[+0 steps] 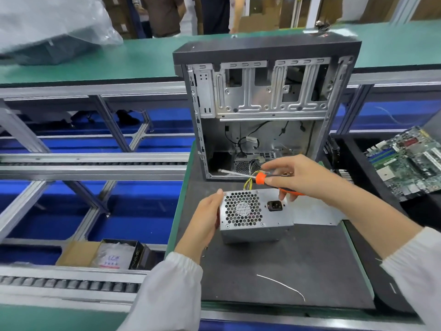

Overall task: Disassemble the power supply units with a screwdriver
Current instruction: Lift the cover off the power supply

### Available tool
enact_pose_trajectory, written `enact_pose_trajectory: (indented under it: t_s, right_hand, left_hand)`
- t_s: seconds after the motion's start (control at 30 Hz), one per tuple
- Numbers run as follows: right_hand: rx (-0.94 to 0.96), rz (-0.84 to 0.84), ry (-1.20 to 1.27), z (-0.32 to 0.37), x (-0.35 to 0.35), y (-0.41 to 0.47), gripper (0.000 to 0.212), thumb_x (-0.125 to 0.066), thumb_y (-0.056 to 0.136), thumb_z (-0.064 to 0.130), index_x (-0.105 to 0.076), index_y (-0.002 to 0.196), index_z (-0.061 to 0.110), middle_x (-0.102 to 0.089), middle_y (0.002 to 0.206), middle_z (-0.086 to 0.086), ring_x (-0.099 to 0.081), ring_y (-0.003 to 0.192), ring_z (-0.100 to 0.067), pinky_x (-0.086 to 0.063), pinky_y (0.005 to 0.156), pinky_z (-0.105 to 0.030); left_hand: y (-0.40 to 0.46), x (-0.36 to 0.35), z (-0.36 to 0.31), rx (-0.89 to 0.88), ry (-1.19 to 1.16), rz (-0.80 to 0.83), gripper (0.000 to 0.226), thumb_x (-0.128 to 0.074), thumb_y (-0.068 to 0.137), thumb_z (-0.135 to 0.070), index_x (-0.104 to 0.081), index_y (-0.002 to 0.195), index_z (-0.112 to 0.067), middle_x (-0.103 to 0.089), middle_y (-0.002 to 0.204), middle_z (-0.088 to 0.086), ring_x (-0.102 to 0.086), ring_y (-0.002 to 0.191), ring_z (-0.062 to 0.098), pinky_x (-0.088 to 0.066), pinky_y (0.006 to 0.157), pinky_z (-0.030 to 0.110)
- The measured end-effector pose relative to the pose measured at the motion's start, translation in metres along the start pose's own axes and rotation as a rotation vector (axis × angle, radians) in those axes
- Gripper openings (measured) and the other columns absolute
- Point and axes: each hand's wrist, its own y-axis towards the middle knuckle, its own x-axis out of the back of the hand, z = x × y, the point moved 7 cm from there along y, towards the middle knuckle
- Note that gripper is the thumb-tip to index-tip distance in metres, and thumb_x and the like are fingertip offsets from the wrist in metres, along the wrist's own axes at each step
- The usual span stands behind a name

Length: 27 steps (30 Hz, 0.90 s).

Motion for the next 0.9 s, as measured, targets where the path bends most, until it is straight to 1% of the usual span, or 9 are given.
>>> enact_pose_trajectory:
  t_s: [0.07, 0.17, 0.3, 0.37, 0.5, 0.6, 0.7, 0.8, 0.9]
  right_hand:
    - [0.038, 0.025, -0.094, 0.013, 0.001, 0.001, 0.020, -0.075, 0.081, 0.025, -0.065, 0.098, 0.022, -0.073, 0.085, 0.003, -0.071, 0.064, -0.018, -0.048, 0.048, -0.021]
    - [0.092, 0.035, -0.280, 0.034, 0.000, 0.007, 0.010, -0.078, 0.079, 0.025, -0.071, 0.085, 0.022, -0.073, 0.072, 0.006, -0.071, 0.063, -0.013, -0.047, 0.049, -0.019]
    - [0.142, 0.030, -0.474, 0.064, 0.006, 0.013, 0.008, -0.079, 0.075, 0.032, -0.075, 0.079, 0.026, -0.070, 0.060, 0.011, -0.068, 0.056, -0.005, -0.049, 0.053, -0.015]
    - [0.157, 0.041, -0.526, 0.077, 0.010, 0.015, 0.010, -0.080, 0.074, 0.034, -0.075, 0.077, 0.026, -0.069, 0.058, 0.011, -0.067, 0.053, -0.005, -0.047, 0.050, -0.011]
    - [0.180, 0.066, -0.649, 0.090, 0.012, 0.015, 0.011, -0.080, 0.072, 0.034, -0.074, 0.072, 0.025, -0.066, 0.052, 0.011, -0.066, 0.049, -0.005, -0.046, 0.053, -0.017]
    - [0.165, 0.095, -0.703, 0.094, 0.011, 0.015, 0.012, -0.080, 0.071, 0.035, -0.074, 0.070, 0.025, -0.066, 0.052, 0.010, -0.065, 0.048, -0.005, -0.044, 0.051, -0.015]
    - [0.168, 0.113, -0.724, 0.097, 0.005, 0.018, 0.012, -0.080, 0.072, 0.034, -0.074, 0.070, 0.024, -0.068, 0.055, 0.005, -0.065, 0.048, -0.005, -0.047, 0.056, -0.019]
    - [0.185, 0.123, -0.726, 0.101, -0.001, 0.021, 0.011, -0.080, 0.073, 0.033, -0.073, 0.071, 0.024, -0.068, 0.055, 0.009, -0.065, 0.047, -0.005, -0.047, 0.055, -0.018]
    - [0.188, 0.134, -0.752, 0.103, -0.004, 0.021, 0.013, -0.080, 0.074, 0.035, -0.073, 0.071, 0.025, -0.064, 0.049, 0.014, -0.064, 0.046, -0.004, -0.043, 0.052, -0.015]
  left_hand:
    - [0.001, -0.001, -0.003, -0.033, 0.018, -0.031, 0.040, -0.037, 0.106, -0.031, -0.068, 0.109, -0.006, -0.074, 0.102, 0.014, -0.071, 0.097, 0.028, -0.058, 0.083, 0.038]
    - [0.003, -0.002, -0.005, -0.011, -0.038, -0.034, 0.037, -0.037, 0.106, -0.026, -0.067, 0.108, -0.005, -0.074, 0.101, 0.015, -0.072, 0.093, 0.027, -0.060, 0.073, 0.034]
    - [0.001, -0.001, -0.005, 0.006, -0.122, -0.003, 0.037, -0.033, 0.107, -0.023, -0.065, 0.110, -0.005, -0.073, 0.103, 0.016, -0.072, 0.093, 0.027, -0.060, 0.073, 0.038]
    - [0.000, -0.002, -0.005, 0.007, -0.139, -0.005, 0.038, -0.032, 0.107, -0.024, -0.067, 0.107, -0.007, -0.073, 0.103, 0.016, -0.072, 0.092, 0.026, -0.061, 0.074, 0.040]
    - [0.000, -0.004, -0.003, 0.025, -0.177, -0.001, 0.039, -0.033, 0.107, -0.027, -0.066, 0.104, -0.007, -0.073, 0.102, 0.016, -0.071, 0.091, 0.026, -0.059, 0.079, 0.042]
    - [0.000, -0.004, -0.003, 0.036, -0.178, 0.003, 0.039, -0.033, 0.107, -0.028, -0.065, 0.106, -0.007, -0.073, 0.104, 0.016, -0.071, 0.094, 0.027, -0.059, 0.081, 0.042]
    - [-0.001, -0.003, -0.004, 0.036, -0.166, 0.009, 0.038, -0.033, 0.107, -0.029, -0.065, 0.107, -0.008, -0.074, 0.101, 0.012, -0.072, 0.091, 0.024, -0.060, 0.072, 0.037]
    - [-0.001, -0.003, -0.004, 0.041, -0.155, 0.001, 0.036, -0.034, 0.107, -0.029, -0.064, 0.103, -0.009, -0.074, 0.096, 0.010, -0.072, 0.086, 0.022, -0.059, 0.067, 0.034]
    - [-0.002, -0.004, -0.005, 0.041, -0.156, 0.002, 0.036, -0.034, 0.107, -0.029, -0.064, 0.101, -0.009, -0.075, 0.093, 0.011, -0.073, 0.084, 0.022, -0.059, 0.065, 0.034]
